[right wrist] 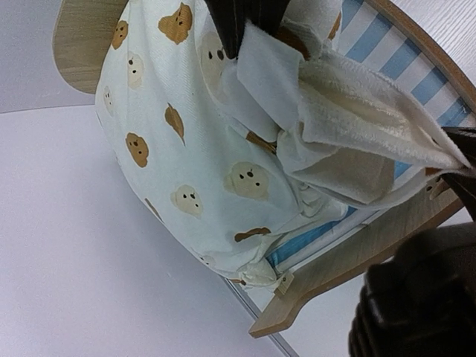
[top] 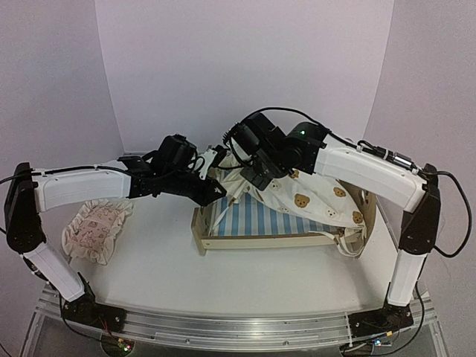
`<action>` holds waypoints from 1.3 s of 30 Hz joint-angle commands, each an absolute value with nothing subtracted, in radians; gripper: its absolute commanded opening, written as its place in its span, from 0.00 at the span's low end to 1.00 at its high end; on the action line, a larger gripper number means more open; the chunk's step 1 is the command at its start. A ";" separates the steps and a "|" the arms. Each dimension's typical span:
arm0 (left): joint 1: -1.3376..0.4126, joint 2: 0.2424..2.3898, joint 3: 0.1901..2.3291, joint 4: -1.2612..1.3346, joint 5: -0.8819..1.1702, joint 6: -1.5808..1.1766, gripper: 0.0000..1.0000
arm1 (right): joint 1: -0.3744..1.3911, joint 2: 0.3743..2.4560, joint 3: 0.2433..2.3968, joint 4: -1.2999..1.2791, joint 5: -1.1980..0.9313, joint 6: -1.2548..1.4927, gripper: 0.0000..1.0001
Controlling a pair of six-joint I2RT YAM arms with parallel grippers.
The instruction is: Set up the pet bed
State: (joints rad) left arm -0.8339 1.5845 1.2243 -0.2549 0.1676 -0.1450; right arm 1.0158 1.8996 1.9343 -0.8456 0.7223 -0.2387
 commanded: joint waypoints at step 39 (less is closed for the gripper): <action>-0.887 1.549 1.124 -0.104 0.161 -0.171 0.72 | 0.984 1.810 2.120 -0.714 0.770 -0.214 0.00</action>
